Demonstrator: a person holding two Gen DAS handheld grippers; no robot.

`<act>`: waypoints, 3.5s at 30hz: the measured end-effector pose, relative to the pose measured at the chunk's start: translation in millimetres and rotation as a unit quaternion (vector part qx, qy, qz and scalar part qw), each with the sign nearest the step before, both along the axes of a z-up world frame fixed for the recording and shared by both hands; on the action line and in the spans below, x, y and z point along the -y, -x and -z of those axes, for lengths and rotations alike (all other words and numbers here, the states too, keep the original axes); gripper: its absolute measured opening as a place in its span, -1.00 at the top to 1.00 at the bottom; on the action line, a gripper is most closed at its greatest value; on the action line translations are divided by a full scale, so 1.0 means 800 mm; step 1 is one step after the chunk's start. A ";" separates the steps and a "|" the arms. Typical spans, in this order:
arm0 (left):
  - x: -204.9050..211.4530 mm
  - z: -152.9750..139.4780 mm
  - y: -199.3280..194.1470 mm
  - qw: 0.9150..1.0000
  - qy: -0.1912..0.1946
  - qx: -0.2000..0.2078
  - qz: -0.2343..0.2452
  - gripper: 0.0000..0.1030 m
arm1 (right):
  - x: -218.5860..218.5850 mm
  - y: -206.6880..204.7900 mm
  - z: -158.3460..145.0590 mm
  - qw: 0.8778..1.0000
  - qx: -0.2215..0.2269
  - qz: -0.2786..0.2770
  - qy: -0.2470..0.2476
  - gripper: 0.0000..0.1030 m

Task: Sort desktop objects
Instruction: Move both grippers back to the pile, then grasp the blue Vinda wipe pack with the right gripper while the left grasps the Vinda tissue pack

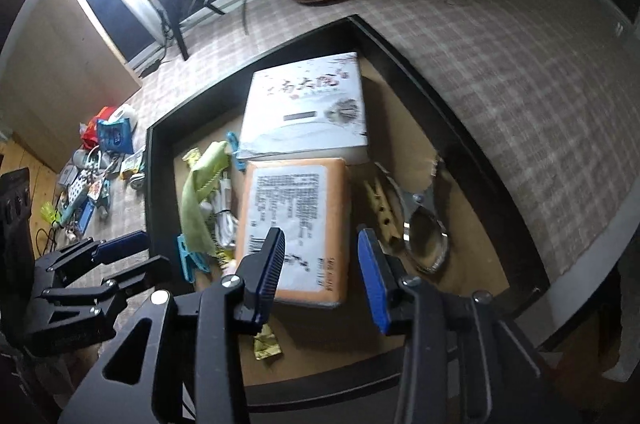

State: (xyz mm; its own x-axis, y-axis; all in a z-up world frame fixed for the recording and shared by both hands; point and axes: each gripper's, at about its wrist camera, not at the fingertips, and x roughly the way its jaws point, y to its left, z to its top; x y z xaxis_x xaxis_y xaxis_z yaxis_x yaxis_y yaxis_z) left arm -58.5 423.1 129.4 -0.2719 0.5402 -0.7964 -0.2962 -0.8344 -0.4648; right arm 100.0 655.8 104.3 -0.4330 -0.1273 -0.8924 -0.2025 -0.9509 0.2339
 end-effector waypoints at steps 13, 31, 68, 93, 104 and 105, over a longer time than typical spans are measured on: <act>0.118 0.019 0.012 0.997 0.016 0.013 -0.073 -0.08 | 0.071 0.057 -0.015 0.998 -0.020 -0.057 0.005 0.13; 0.357 0.053 0.054 0.985 0.110 0.012 -0.130 -0.15 | 0.274 0.187 -0.036 0.964 -0.037 -0.259 -0.036 0.12; 0.409 0.135 0.156 0.955 0.265 0.029 0.132 -0.49 | 0.443 0.363 0.062 0.900 0.056 -0.427 -0.063 -0.13; 0.356 0.141 0.157 0.961 0.240 0.031 0.134 -0.01 | 0.471 0.345 0.083 0.880 0.087 -0.465 -0.054 -0.08; 0.355 0.133 0.149 0.965 0.233 0.033 0.118 -0.01 | 0.495 0.337 0.078 0.884 0.084 -0.456 -0.061 -0.22; 0.354 0.132 0.149 0.965 0.233 0.033 0.117 -0.01 | 0.497 0.338 0.078 0.886 0.082 -0.452 -0.066 -0.22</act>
